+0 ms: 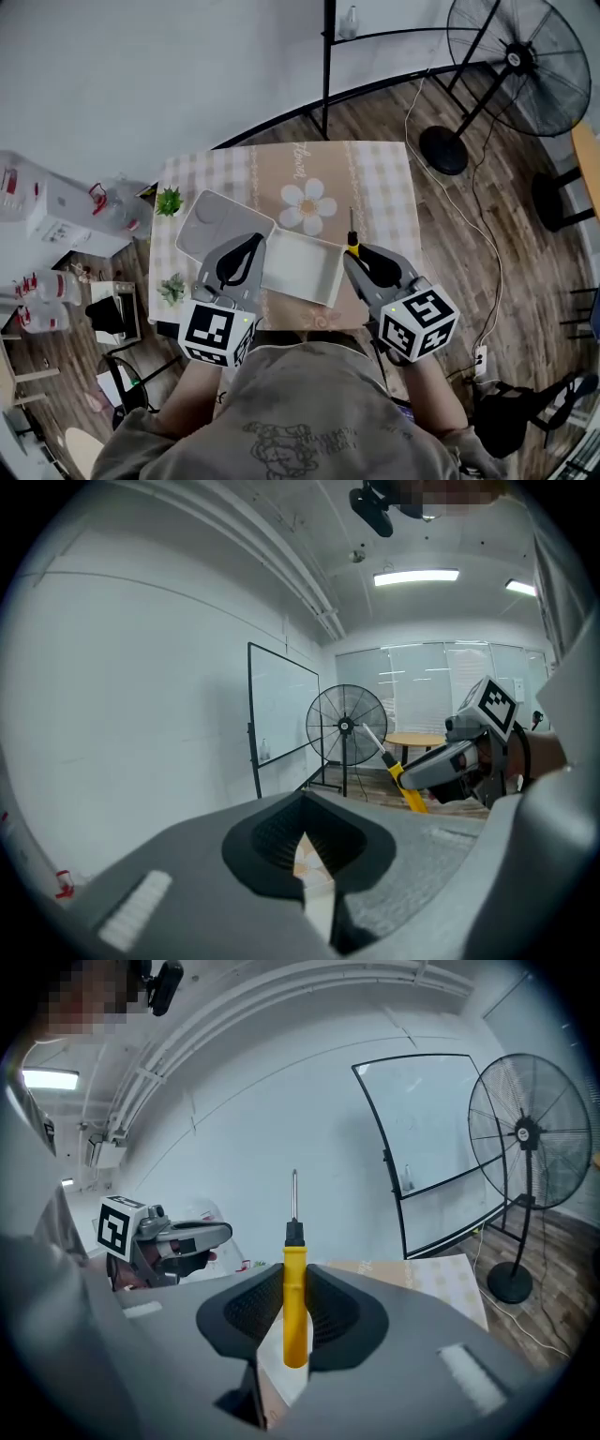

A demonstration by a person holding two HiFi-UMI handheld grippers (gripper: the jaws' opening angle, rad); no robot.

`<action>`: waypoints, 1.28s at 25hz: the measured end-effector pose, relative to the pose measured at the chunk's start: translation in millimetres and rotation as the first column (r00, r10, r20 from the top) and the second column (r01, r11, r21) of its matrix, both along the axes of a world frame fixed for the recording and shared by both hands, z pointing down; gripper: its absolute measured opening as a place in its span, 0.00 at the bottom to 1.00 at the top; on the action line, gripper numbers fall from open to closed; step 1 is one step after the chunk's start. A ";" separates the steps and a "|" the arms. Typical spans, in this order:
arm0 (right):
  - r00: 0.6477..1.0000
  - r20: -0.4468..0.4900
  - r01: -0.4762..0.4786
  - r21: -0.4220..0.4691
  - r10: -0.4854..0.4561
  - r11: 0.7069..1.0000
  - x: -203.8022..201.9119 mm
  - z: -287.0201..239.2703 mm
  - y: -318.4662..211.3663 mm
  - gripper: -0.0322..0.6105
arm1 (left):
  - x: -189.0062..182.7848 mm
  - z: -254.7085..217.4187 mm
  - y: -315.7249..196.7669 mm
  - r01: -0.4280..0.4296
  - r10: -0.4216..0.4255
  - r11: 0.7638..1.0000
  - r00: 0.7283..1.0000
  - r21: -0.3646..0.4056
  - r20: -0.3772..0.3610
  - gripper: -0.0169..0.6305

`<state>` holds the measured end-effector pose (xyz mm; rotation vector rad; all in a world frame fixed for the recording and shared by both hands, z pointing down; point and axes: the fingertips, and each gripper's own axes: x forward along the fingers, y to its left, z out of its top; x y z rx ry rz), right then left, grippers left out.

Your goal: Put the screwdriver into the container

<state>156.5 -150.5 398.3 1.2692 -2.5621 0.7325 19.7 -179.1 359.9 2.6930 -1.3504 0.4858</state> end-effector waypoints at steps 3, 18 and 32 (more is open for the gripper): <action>1.000 -0.006 0.025 -0.009 -0.025 1.000 -9.4 2.5 -5.9 0.21 | -8.8 -0.2 -4.2 0.014 -0.014 1.000 1.000 -0.003 0.006 0.03; 0.993 -0.098 0.048 -0.151 -0.063 0.987 -59.3 64.7 -28.6 0.21 | -58.2 35.6 -27.0 0.006 -0.006 0.995 1.000 -0.098 -0.001 0.03; 0.934 -0.226 0.153 -0.448 -0.277 0.881 -100.9 196.1 -9.0 0.21 | -96.6 116.5 -30.0 0.082 -0.073 0.966 0.996 -0.246 0.046 0.03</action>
